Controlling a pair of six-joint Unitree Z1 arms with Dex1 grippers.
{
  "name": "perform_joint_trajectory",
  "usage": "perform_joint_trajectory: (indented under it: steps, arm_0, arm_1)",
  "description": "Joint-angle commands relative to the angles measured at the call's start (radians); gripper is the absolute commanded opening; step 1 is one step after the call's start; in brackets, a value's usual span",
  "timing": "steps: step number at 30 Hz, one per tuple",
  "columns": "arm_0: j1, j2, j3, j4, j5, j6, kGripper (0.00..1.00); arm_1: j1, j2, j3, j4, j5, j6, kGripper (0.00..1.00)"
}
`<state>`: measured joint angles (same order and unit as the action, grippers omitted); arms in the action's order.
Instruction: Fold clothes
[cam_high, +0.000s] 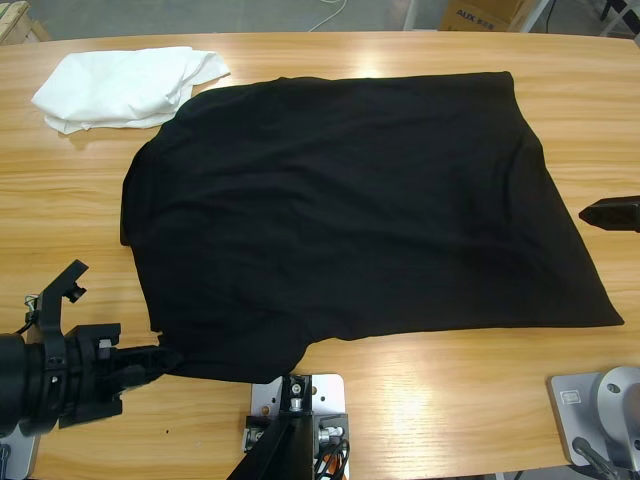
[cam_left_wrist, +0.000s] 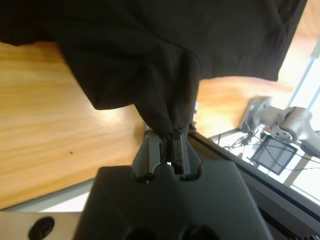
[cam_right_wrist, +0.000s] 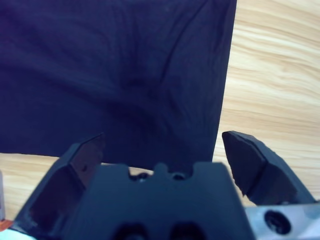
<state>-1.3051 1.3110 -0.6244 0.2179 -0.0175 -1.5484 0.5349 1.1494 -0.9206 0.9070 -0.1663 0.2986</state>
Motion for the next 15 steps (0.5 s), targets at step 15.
perform_joint_trajectory:
  steps: [15]
  arm_0:
    - [-0.028, 0.058, -0.101, 0.082, -0.034, -0.042, 0.0]
  arm_1:
    - [-0.018, -0.005, 0.127, 0.119, 0.049, 1.016, 1.0]
